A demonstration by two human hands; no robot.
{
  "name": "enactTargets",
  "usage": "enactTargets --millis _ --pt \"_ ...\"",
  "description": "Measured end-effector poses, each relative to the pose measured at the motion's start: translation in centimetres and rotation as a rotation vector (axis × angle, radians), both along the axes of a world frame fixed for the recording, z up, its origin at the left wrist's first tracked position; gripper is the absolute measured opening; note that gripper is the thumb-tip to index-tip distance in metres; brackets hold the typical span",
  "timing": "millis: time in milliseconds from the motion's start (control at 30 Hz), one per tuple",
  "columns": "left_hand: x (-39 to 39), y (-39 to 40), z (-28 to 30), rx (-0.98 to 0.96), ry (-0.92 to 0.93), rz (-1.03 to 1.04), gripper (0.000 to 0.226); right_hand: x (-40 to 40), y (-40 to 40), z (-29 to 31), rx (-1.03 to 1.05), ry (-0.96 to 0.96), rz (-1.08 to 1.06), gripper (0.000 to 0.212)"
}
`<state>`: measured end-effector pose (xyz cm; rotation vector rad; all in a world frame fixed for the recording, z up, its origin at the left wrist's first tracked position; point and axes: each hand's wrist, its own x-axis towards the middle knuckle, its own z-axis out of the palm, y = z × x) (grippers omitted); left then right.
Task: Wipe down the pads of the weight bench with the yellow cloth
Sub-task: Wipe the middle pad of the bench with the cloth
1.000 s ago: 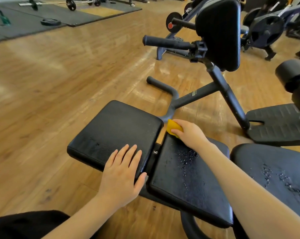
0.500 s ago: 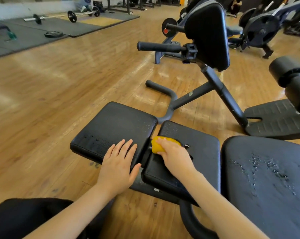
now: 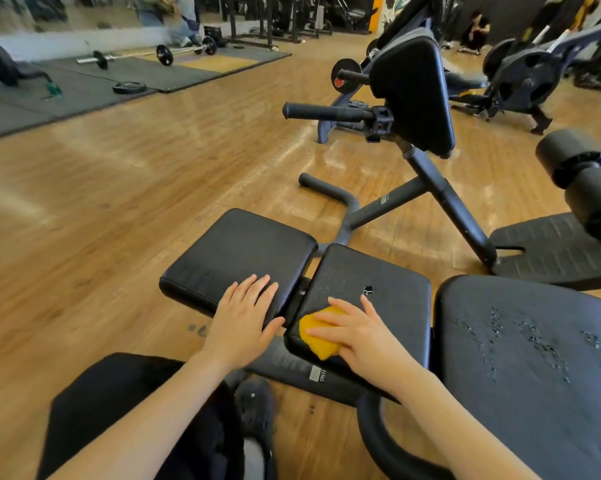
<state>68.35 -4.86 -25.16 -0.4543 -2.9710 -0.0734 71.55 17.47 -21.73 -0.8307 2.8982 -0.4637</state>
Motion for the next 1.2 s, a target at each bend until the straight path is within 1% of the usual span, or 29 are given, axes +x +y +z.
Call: enactTargets --millis 33,67,133,167,233,267,300,400,433,467,533,600,633,667,700,733,800,933,1100,1200 --pt "0.0 0.0 -0.1 0.01 0.012 0.006 0.065 0.3 -0.2 0.3 0.043 -0.018 -0.03 0.047" --pt "0.0 0.0 -0.1 0.018 0.017 0.011 0.062 0.8 -0.9 0.7 0.051 -0.039 -0.083 0.055" --pt "0.1 -0.1 -0.4 0.032 0.019 0.015 0.061 1.8 -2.7 0.7 -0.019 -0.077 -0.207 0.068" --pt "0.1 -0.1 -0.6 0.041 0.026 0.016 0.06 2.0 -3.5 0.3 -0.053 -0.062 -0.229 0.066" --pt "0.1 -0.1 -0.8 0.054 0.031 0.021 0.06 1.5 -4.2 -0.5 -0.088 0.032 -0.233 0.052" --pt "0.1 -0.1 -1.0 0.056 0.034 0.02 0.06 0.9 -3.9 -0.5 -0.127 0.047 -0.261 0.045" --pt "0.0 -0.1 -1.1 0.057 0.044 0.016 0.06 0.0 -3.4 -0.2 -0.205 0.035 -0.325 0.04" --pt "-0.3 -0.2 -1.4 0.056 0.066 0.004 0.06 -4.1 -1.4 1.5 -0.57 -0.001 -0.589 0.03" --pt "-0.3 -0.2 -1.6 0.06 0.066 0.0 0.06 -5.8 -0.7 2.0 -0.648 0.002 -0.649 0.029" --pt "-0.4 0.0 -1.6 0.067 0.06 -0.002 0.059 -7.5 0.0 2.6 -0.671 0.003 -0.683 0.029" --pt "-0.4 0.2 -1.7 0.087 0.041 -0.002 0.059 -10.3 0.8 3.0 -0.547 -0.02 -0.673 0.032" --pt "-0.4 0.2 -1.6 0.104 0.026 0.001 0.059 -12.0 1.3 2.2 -0.331 -0.114 -0.554 0.04" --pt "-0.4 0.2 -1.6 0.109 0.023 0.002 0.059 -12.3 1.6 1.5 -0.254 -0.165 -0.476 0.042" --pt "-0.4 0.1 -1.5 0.11 0.018 0.005 0.059 -12.4 1.9 0.8 -0.224 -0.194 -0.409 0.045" --pt "-0.5 0.0 -1.5 0.11 0.011 0.01 0.062 -12.3 2.2 0.1 -0.24 -0.207 -0.376 0.046" --pt "-0.7 0.0 -1.5 0.111 0.009 0.012 0.063 -12.1 2.5 -0.2 -0.305 -0.217 -0.374 0.047" --pt "-0.9 -0.1 -1.5 0.121 0.029 0.008 0.06 -12.1 3.0 -0.4 -0.405 -0.237 -0.4 0.05" --pt "-1.0 -0.2 -1.7 0.118 0.05 0.004 0.058 -10.9 2.4 -0.5 -0.297 -0.244 -0.327 0.057" --pt "-0.9 0.1 -1.4 0.131 0.043 0.025 0.058 -5.3 2.3 -0.7 -0.254 -0.286 -0.232 0.066" --pt "-0.9 0.2 -1.4 0.138 0.048 0.035 0.058 -2.0 2.0 -1.2 -0.171 -0.213 -0.19 0.063"
